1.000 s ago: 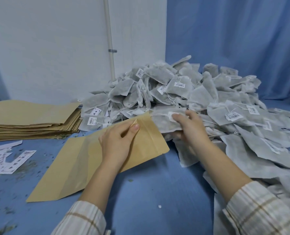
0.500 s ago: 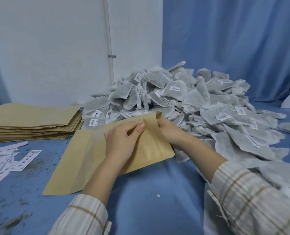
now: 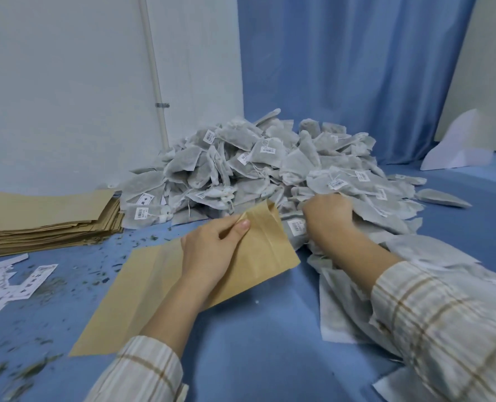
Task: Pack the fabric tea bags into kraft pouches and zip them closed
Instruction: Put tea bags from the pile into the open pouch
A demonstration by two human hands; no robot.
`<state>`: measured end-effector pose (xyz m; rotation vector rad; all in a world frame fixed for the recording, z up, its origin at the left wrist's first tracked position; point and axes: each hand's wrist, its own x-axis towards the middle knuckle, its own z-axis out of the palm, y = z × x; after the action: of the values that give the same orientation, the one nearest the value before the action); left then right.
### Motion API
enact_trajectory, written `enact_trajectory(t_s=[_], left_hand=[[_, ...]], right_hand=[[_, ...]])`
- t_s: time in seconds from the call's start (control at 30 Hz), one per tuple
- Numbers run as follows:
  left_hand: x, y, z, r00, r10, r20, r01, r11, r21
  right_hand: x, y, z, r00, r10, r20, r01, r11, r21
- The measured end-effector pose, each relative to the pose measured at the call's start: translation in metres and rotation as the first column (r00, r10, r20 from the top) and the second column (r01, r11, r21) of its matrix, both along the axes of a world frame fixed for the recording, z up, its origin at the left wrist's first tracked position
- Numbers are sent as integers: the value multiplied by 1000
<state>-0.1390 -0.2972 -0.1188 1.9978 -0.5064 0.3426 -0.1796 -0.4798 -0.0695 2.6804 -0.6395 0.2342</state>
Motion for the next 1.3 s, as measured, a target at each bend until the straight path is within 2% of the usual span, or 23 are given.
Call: enact_trajectory(t_s=[0.1, 0.17, 0.2, 0.27, 0.33, 0.4, 0.5, 0.6, 0.63, 0.67, 0.73, 0.77, 0.83, 0.9, 0.93, 1.0, 1.07, 1.13, 1.23, 1.3], left_hand=[[-4, -2, 0, 1000, 22, 17, -22, 1000, -14], [-4, 0, 2, 999, 34, -4, -34, 999, -39], [-4, 2, 3, 999, 37, -20, -38, 997, -62], [-3, 5, 6, 998, 38, -41, -43, 993, -112], [-4, 7, 8, 998, 31, -47, -38, 989, -142], [-5, 9, 9, 999, 28, -45, -34, 988, -151], [-9, 8, 9, 999, 14, -31, -19, 988, -152], [-16, 6, 6, 1000, 12, 22, -9, 989, -150], [-19, 5, 4, 999, 12, 53, -5, 990, -143], [-21, 5, 3, 997, 1, 78, 10, 991, -136], [-25, 4, -1, 992, -56, 110, 68, 991, -112], [-27, 2, -4, 989, -81, 124, 93, 991, -97], [-30, -2, -6, 986, -81, 146, 94, 992, -86], [-29, -5, -7, 988, -35, 148, 49, 995, -92], [-29, -7, -8, 989, -12, 148, 24, 996, -83], [-28, -11, -9, 989, 20, 149, -11, 998, -65], [-29, -18, -10, 989, 47, 138, -38, 997, -69], [-31, -27, -10, 992, 71, 103, -62, 994, -88], [-32, -40, -10, 994, 71, 83, -61, 992, -107], [-32, -45, -12, 994, 60, 90, -50, 993, -111]], right_hand=[[-9, 11, 3, 954, 148, 260, -173, 982, 75], [-14, 18, 1, 843, 176, 508, -307, 933, 187], [-16, 20, 0, 756, 138, 639, -397, 874, 281], [-21, 21, -2, 574, -86, 814, -568, 675, 472], [-24, 18, -5, 489, -346, 801, -648, 471, 599], [-25, 14, -11, 497, -522, 693, -681, 260, 684], [-21, 22, -21, 586, -577, 568, -666, 55, 744], [-19, 33, -28, 770, -409, 490, -606, -228, 762], [-19, 33, -29, 832, -275, 482, -546, -251, 800], [-21, 32, -28, 887, -105, 449, -461, -193, 866], [-24, 29, -28, 925, 189, 331, -335, -11, 942], [-25, 29, -27, 921, 274, 279, -309, 74, 948], [-25, 29, -24, 890, 363, 276, -381, 261, 887], [-25, 26, -21, 857, 383, 345, -506, 497, 705], [-26, 21, -20, 854, 328, 403, -517, 614, 597], [-28, 5, -19, 839, 158, 521, -415, 805, 423], [-30, -11, -17, 870, 71, 487, -191, 961, 202], [-29, -21, -16, 954, -83, 287, 67, 995, 67], [-25, -32, -17, 943, -332, 10, 323, 925, 200], [-25, -39, -17, 945, -325, -38, 320, 895, 310]])
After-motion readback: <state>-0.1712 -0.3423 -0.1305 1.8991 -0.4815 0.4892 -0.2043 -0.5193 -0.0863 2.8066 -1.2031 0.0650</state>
